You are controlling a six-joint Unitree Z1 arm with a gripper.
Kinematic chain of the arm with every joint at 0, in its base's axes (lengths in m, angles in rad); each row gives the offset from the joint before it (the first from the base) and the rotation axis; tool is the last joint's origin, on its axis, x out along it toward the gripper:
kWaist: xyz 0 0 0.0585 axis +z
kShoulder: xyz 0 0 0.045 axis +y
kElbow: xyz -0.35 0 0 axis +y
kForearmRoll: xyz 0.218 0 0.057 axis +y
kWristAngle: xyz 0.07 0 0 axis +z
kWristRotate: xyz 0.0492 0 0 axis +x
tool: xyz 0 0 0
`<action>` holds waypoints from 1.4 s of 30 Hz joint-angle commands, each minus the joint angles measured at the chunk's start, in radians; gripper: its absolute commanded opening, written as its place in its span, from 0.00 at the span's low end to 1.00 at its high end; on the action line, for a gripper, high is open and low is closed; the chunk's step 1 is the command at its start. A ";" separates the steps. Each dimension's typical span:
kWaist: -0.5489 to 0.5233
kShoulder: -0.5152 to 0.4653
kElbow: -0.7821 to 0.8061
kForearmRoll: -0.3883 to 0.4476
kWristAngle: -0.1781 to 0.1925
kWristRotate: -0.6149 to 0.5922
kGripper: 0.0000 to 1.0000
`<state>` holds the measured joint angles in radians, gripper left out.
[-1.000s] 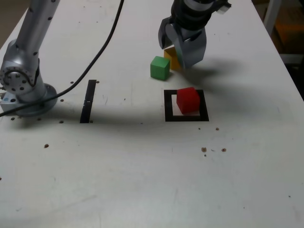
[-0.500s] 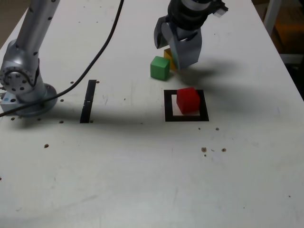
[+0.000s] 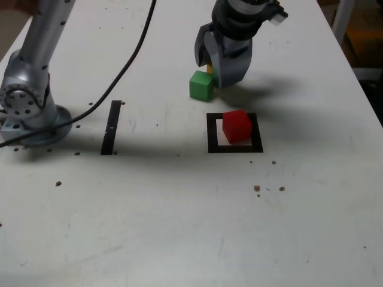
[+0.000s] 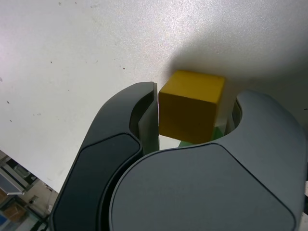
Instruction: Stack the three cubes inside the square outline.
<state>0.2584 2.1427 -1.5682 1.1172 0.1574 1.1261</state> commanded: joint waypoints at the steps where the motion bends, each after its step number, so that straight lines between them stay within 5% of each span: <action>1: 0.002 -0.003 0.002 0.004 -0.002 0.001 0.57; 4: 0.002 -0.006 0.001 0.008 -0.005 0.009 0.53; 8: 0.002 -0.016 0.000 0.012 -0.012 0.012 0.26; 10: 0.002 -0.023 0.005 0.005 -0.014 -0.006 0.20; 19: 0.001 -0.051 -0.015 0.027 -0.030 -0.089 0.24; 30: -0.067 -0.135 -0.219 0.404 -0.008 -0.410 0.21; 36: -0.112 -0.223 -0.210 0.448 -0.095 -0.647 0.02; 42: -0.172 -0.231 -0.177 0.427 -0.175 -0.831 0.00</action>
<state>0.0867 1.9080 -1.7407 1.5400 -0.0131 0.2979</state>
